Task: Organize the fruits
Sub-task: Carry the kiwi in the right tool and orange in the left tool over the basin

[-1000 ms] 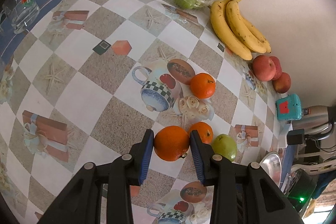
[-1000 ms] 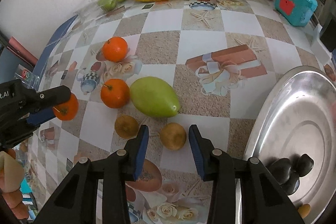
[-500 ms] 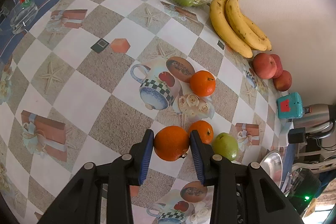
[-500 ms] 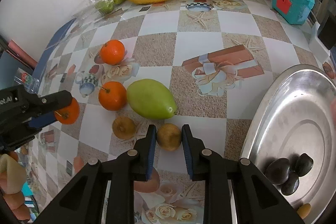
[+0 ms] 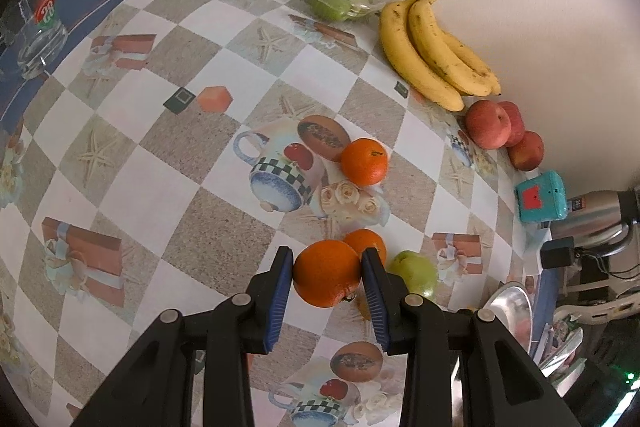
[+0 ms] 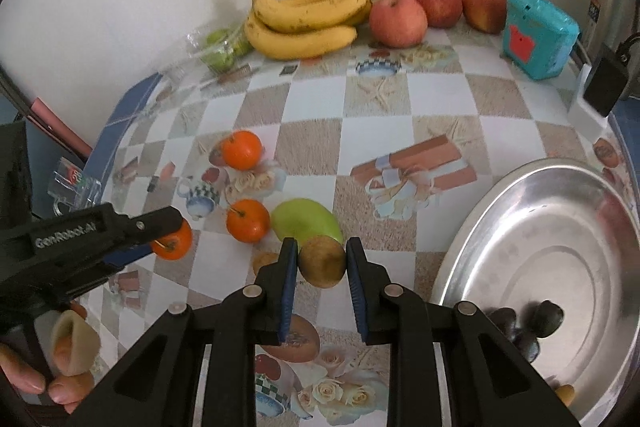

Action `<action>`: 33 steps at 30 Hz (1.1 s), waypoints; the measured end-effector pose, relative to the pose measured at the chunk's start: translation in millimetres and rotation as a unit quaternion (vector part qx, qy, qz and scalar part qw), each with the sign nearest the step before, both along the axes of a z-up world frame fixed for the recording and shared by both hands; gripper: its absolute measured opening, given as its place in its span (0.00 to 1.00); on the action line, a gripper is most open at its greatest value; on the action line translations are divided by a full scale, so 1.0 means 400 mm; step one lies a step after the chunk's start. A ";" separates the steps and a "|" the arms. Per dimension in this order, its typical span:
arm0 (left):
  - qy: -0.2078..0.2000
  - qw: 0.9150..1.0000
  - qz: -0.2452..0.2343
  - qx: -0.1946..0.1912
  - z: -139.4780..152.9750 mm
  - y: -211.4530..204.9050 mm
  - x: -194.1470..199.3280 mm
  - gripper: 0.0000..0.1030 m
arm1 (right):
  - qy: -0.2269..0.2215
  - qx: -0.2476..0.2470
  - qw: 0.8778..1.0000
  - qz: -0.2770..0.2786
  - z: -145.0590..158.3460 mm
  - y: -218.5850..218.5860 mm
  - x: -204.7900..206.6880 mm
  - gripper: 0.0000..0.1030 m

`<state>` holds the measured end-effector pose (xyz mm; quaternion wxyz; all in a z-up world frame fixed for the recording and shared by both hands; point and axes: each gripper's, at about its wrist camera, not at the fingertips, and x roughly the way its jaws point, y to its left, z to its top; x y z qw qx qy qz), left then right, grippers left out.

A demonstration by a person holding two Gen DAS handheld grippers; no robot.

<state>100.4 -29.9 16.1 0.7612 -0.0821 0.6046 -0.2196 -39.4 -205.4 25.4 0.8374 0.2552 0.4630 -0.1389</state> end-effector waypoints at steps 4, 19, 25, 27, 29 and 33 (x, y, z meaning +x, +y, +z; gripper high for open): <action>-0.008 1.000 -0.015 -0.002 0.014 -0.023 -0.019 0.37 | 0.012 -0.002 1.000 -0.021 0.000 -0.027 -0.020 0.25; -0.023 0.988 -0.154 -0.009 0.045 -0.209 -0.180 0.37 | 0.029 -0.002 0.990 -0.137 0.004 -0.192 -0.182 0.25; -0.048 0.975 -0.217 -0.022 0.054 -0.296 -0.250 0.37 | 0.030 0.003 0.982 -0.185 0.007 -0.260 -0.264 0.25; -0.060 0.971 -0.229 -0.026 0.056 -0.319 -0.266 0.37 | 0.030 0.003 0.980 -0.196 0.009 -0.276 -0.280 0.25; -0.072 0.967 -0.243 -0.031 0.055 -0.342 -0.281 0.37 | 0.028 0.006 0.978 -0.205 0.009 -0.290 -0.296 0.25; -0.092 0.959 -0.267 -0.035 0.041 -0.386 -0.310 0.37 | 0.031 0.015 0.976 -0.213 -0.006 -0.307 -0.309 0.25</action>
